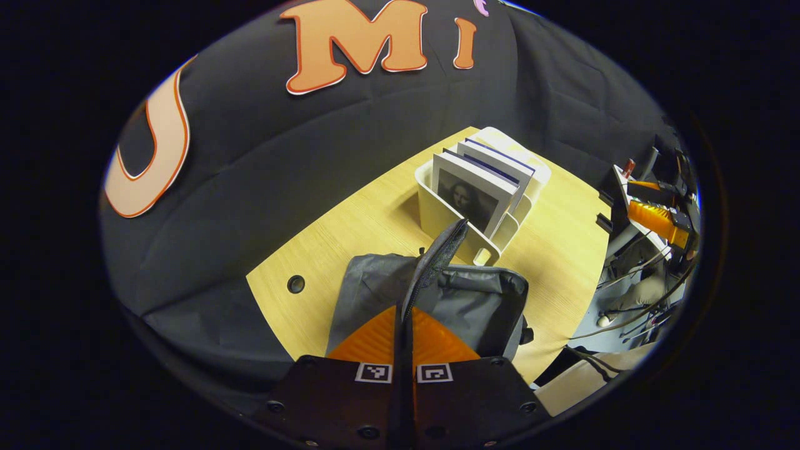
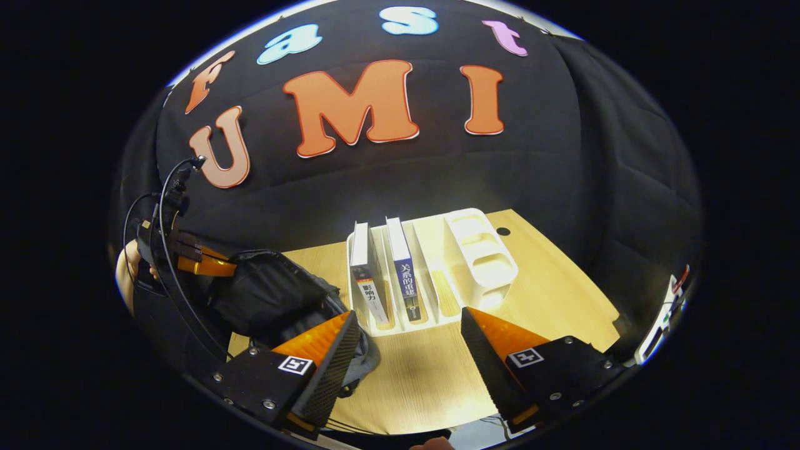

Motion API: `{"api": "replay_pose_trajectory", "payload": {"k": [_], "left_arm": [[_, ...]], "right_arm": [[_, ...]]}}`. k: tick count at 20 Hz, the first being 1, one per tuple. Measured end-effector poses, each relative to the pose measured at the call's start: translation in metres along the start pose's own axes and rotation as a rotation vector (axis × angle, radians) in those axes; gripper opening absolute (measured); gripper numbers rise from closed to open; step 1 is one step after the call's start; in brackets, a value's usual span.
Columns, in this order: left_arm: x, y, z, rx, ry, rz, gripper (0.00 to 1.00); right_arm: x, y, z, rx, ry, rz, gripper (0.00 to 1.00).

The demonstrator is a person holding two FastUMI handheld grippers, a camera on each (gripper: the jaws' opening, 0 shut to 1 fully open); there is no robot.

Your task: Open the schoolbag, grab two books from the bookshelf and put them into the schoolbag.

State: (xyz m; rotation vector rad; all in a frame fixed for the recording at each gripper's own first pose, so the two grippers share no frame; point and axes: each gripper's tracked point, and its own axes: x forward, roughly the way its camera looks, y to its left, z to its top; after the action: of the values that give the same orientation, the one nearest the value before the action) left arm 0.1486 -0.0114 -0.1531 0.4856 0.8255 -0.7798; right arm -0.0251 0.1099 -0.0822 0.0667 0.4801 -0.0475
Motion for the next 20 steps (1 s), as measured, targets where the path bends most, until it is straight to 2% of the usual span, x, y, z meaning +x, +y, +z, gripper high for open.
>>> {"api": "replay_pose_trajectory", "payload": {"k": [3, 5, 11, 15, 20], "left_arm": [[0.0, 0.002, -0.004, -0.005, -0.006, -0.008, 0.0], [-0.002, 0.002, -0.007, -0.014, -0.008, -0.01, 0.0], [-0.006, -0.004, -0.013, -0.016, -0.017, -0.02, 0.0], [-0.007, 0.0, -0.015, -0.021, -0.007, -0.004, 0.0], [-0.006, 0.002, -0.017, -0.023, 0.005, -0.001, 0.01]], "right_arm": [[0.011, 0.025, 0.034, -0.027, 0.018, 0.033, 0.98], [0.021, 0.038, 0.058, -0.057, 0.05, 0.024, 0.97], [0.062, 0.086, 0.128, -0.255, 0.136, 0.054, 0.98], [0.1, 0.116, 0.136, -0.284, 0.259, 0.101, 0.98], [0.16, 0.122, 0.104, -0.275, 0.475, 0.083, 0.99]]}}
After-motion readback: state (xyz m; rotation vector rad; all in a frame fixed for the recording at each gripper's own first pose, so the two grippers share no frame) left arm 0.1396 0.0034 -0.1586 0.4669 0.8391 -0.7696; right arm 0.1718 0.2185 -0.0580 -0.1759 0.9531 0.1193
